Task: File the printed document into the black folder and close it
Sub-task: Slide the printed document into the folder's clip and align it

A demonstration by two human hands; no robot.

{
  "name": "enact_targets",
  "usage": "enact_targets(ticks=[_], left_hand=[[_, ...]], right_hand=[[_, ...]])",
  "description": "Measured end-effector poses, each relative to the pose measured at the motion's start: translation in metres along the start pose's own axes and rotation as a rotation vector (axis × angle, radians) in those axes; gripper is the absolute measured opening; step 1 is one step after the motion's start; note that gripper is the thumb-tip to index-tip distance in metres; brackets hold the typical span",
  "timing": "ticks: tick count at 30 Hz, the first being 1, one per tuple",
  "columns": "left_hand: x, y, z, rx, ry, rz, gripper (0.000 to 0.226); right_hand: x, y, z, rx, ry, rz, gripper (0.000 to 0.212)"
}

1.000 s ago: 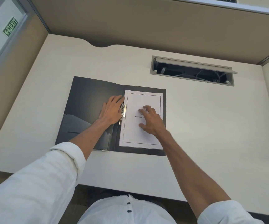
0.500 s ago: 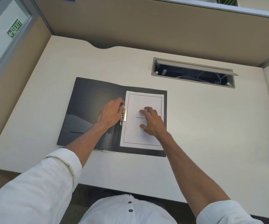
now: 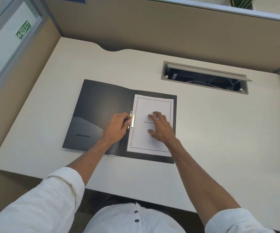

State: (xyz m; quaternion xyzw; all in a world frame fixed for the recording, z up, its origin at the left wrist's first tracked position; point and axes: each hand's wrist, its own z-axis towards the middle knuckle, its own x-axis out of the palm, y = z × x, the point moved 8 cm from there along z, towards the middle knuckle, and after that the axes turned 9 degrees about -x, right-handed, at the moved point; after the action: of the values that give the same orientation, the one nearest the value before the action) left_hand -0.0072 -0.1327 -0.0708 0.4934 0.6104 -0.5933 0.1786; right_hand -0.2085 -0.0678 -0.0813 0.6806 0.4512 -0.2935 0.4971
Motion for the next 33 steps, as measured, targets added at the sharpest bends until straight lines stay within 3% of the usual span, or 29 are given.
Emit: enact_targets(ticks=[2, 6, 9, 23, 33], left_hand=[[0.004, 0.004, 0.002, -0.044, 0.015, -0.022, 0.029], [0.017, 0.015, 0.004, -0.152, 0.142, 0.053, 0.073], [0.021, 0.019, 0.007, -0.175, 0.211, 0.131, 0.084], [0.029, 0.023, 0.011, -0.175, 0.275, 0.348, 0.087], [0.023, 0.028, 0.005, -0.148, 0.256, 0.297, 0.082]], right_hand=[[0.000, 0.000, 0.000, 0.000, -0.002, 0.007, 0.073], [0.000, 0.000, -0.001, 0.005, -0.007, 0.015, 0.073], [0.001, 0.001, -0.001, 0.005, -0.010, 0.020, 0.072], [0.002, 0.001, 0.001, 0.019, -0.013, 0.036, 0.072], [0.001, 0.004, 0.000, 0.031, -0.008, 0.037, 0.073]])
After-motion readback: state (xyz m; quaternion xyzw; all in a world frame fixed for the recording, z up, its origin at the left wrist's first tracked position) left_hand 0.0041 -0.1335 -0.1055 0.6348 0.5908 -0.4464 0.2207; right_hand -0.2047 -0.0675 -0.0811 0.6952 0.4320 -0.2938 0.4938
